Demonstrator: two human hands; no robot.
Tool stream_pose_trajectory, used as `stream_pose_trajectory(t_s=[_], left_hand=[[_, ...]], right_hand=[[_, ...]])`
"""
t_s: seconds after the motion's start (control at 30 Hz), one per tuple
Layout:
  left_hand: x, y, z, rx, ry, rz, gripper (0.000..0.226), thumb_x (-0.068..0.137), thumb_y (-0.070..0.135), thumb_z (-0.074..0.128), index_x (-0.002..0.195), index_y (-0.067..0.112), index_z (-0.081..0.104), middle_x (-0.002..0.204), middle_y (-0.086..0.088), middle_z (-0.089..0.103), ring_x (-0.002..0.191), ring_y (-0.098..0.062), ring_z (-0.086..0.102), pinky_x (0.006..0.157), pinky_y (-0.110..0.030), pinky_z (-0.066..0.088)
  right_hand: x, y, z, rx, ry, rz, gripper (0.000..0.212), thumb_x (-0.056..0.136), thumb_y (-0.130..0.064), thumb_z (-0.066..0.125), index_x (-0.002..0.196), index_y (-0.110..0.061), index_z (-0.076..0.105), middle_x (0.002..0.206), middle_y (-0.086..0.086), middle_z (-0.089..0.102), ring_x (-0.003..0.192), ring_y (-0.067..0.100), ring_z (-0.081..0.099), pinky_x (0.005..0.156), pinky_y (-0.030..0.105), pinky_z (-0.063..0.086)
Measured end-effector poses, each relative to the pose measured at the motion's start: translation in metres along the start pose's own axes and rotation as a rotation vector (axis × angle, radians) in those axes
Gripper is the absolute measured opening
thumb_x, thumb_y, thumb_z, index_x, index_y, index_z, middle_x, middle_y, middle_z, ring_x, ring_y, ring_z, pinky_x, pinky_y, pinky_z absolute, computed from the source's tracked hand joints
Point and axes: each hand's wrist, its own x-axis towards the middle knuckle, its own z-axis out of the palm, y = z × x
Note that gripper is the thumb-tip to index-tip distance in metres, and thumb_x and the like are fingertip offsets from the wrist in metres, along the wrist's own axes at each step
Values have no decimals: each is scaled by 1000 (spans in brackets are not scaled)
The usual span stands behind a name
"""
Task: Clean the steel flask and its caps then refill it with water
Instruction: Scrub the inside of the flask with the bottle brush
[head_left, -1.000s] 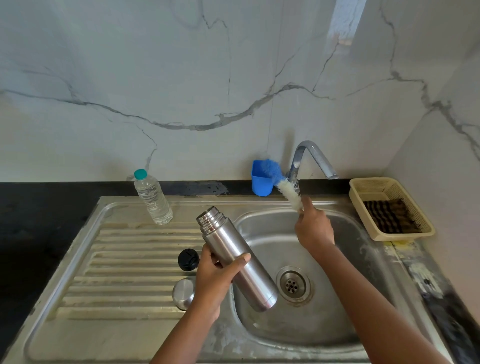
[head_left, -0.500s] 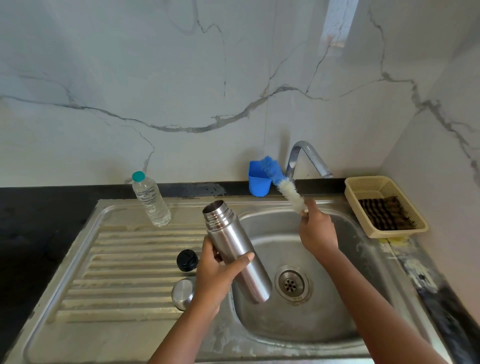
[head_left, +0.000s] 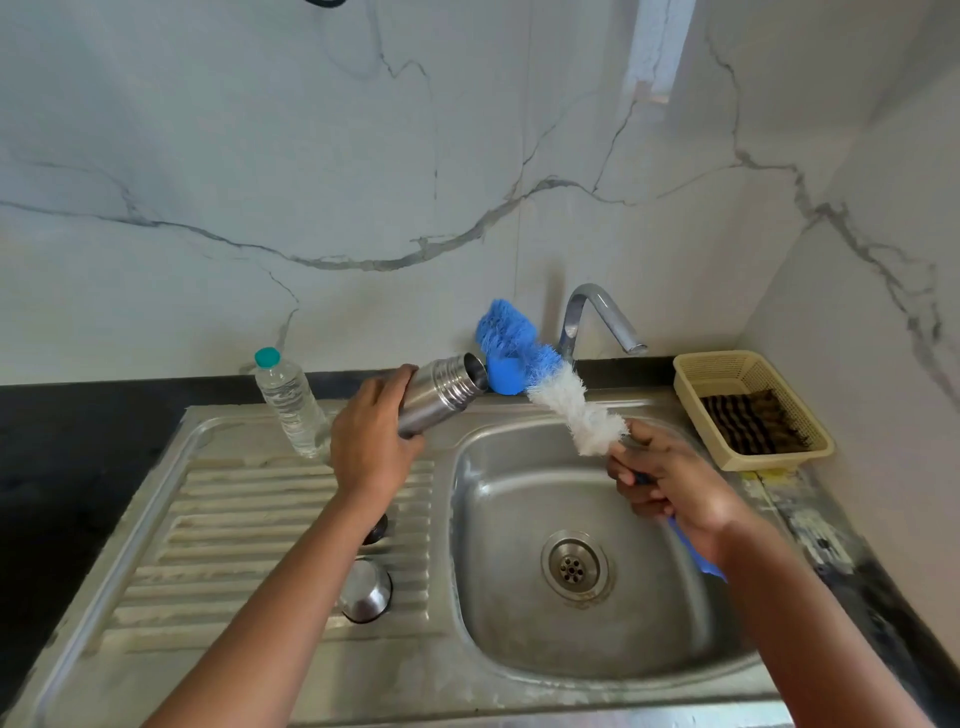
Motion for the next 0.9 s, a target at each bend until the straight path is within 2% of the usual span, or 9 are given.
stream_pose_trajectory(t_s=[0.13,0.4,0.5,0.6,0.67,0.73,0.77,0.83,0.9], left_hand=[[9,-11,13,89,-70,-16,85,62,11,85,139,25,49,111,-7,58,97,-30,60,84,-46,51],[2,-5,23,8,-77,-4,85,62,10,84,139,21,50,111,-10,59,95,-33,60,75,-41,51],[5,-9,25,86,-73,118,89,55,5,87,136,21,54,106,-9,60,92,-31,61,82,-45,52],[9,-14,23,169,-55,272,88,51,1,88,131,19,58,114,-12,61,103,-35,59,96,-55,46],[14,-16,20,195,-49,379,90,45,0,89,128,19,59,114,-12,61,103,-35,59,96,-54,46],[19,-16,16,218,-72,486,92,42,0,90,127,20,59,114,-12,61,104,-36,59,97,-55,46],[20,-14,15,235,-88,538,91,42,0,90,126,20,60,114,-12,61,105,-37,59,98,-57,45],[20,-12,14,265,-100,601,87,43,0,90,123,19,63,114,-14,62,106,-38,59,100,-59,45],[19,-12,14,267,-87,605,86,44,1,90,124,20,62,113,-14,62,105,-37,58,101,-60,43]], right_hand=[[-10,2,-7,53,-89,53,10,100,-7,45,105,-12,51,66,4,38,46,8,19,36,16,17],[-19,12,-16,-121,-70,178,24,101,-8,45,119,-12,60,63,3,42,48,10,21,41,20,13],[-20,0,-24,-318,-68,179,31,100,-7,48,93,-27,70,61,3,44,47,10,25,40,19,16],[-22,-18,-29,-669,-120,152,55,97,-2,48,60,-38,67,58,0,48,45,10,33,42,22,25],[-20,-24,-33,-943,-112,2,54,93,2,50,64,-40,68,59,-8,57,52,10,47,52,22,36],[-16,-24,-40,-1250,-57,-241,32,92,-3,54,96,-28,74,79,-3,70,70,11,61,65,26,47],[-14,-23,-43,-1434,21,-371,32,90,-8,56,112,-26,71,91,-2,73,78,14,65,67,32,52],[-13,-16,-46,-1716,163,-636,53,77,-6,63,125,-30,65,94,-7,71,73,24,68,51,34,52],[-16,-7,-50,-1808,204,-854,65,65,-1,65,125,-25,65,86,-5,67,64,27,64,42,30,44]])
